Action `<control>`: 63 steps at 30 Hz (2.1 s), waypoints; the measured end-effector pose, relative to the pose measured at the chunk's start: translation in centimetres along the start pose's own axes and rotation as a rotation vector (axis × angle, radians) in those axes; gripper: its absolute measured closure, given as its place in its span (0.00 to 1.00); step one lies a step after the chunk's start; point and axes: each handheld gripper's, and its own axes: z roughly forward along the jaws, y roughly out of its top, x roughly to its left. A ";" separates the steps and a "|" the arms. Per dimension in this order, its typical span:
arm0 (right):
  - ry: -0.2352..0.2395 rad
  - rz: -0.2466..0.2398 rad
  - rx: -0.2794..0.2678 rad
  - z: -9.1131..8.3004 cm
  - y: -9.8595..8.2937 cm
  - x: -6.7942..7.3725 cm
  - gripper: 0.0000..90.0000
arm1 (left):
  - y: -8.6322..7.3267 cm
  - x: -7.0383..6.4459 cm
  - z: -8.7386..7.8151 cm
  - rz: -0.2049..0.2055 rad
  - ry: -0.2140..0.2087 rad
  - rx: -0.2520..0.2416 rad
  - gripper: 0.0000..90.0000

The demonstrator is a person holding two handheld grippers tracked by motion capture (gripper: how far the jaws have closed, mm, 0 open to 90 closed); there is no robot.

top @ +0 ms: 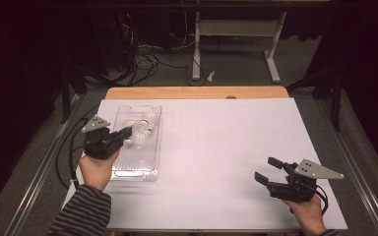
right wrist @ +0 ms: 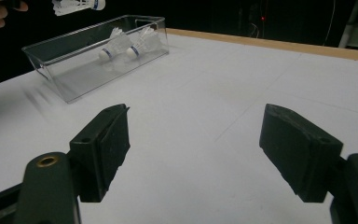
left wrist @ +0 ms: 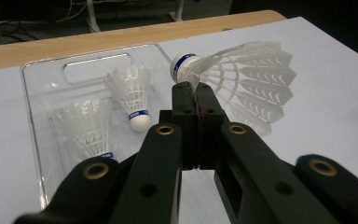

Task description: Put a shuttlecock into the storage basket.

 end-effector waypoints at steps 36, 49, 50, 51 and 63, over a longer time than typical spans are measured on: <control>0.006 0.001 0.001 0.1 0.0 0.0 0.28 | -1.1 2.0 1.9 -0.032 0.057 0.007 0.65; 0.006 -0.001 0.002 0.1 0.0 0.1 0.28 | -1.2 1.5 1.1 -0.035 0.030 -0.005 0.54; 0.007 0.000 0.002 0.1 0.0 0.1 0.28 | -1.2 1.4 1.0 -0.033 0.028 -0.007 0.53; 0.006 0.000 0.001 0.1 0.0 0.1 0.28 | -1.2 1.3 0.9 -0.034 0.026 -0.009 0.52; 0.007 0.000 0.000 0.1 0.0 0.1 0.28 | -1.4 0.4 0.2 -0.022 0.001 -0.009 0.47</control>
